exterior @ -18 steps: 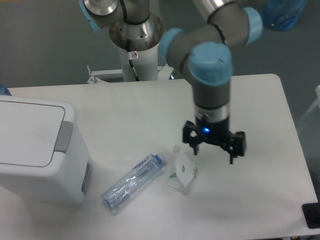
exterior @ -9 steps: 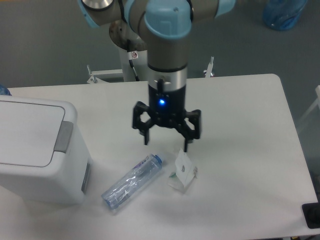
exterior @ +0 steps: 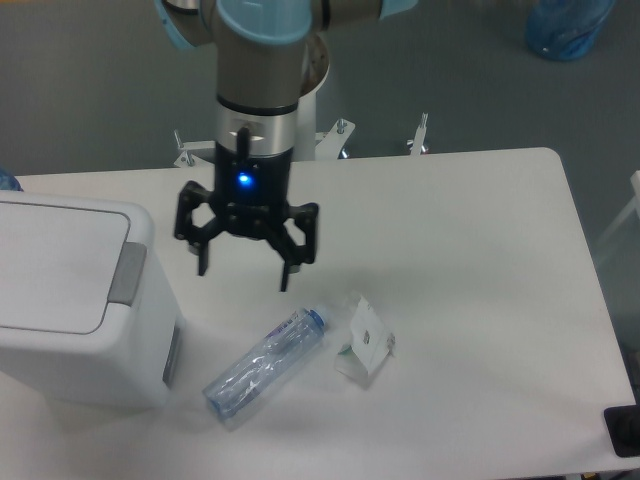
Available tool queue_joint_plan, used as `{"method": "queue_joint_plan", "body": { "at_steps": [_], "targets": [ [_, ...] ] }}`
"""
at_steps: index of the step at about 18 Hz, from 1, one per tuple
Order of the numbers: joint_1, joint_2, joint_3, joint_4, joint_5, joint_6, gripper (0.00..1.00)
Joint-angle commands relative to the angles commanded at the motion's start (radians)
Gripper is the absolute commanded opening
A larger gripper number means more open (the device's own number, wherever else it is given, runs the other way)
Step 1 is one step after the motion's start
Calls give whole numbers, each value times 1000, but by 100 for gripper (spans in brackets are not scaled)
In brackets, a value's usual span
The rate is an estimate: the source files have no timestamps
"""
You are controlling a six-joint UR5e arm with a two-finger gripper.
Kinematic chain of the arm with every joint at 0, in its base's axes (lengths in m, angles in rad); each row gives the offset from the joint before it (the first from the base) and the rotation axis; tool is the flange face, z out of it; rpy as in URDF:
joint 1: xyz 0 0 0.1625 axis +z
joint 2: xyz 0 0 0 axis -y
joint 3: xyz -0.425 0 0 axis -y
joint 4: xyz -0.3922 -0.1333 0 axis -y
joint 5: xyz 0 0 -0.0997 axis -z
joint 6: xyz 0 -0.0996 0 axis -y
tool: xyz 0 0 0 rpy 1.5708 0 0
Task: Open the trash can
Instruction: 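Move the open gripper across the table to above the white trash can lid, then lower the gripper onto the lid edge and push the lid open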
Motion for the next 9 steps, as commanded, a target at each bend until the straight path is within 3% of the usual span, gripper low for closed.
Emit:
{"method": "queue_joint_plan", "body": {
  "at_steps": [3,9],
  "targets": [
    [-15,-17,5,-84,2,-11,100],
    [-18,-26,61,-143,-15,-43,100]
  ]
}}
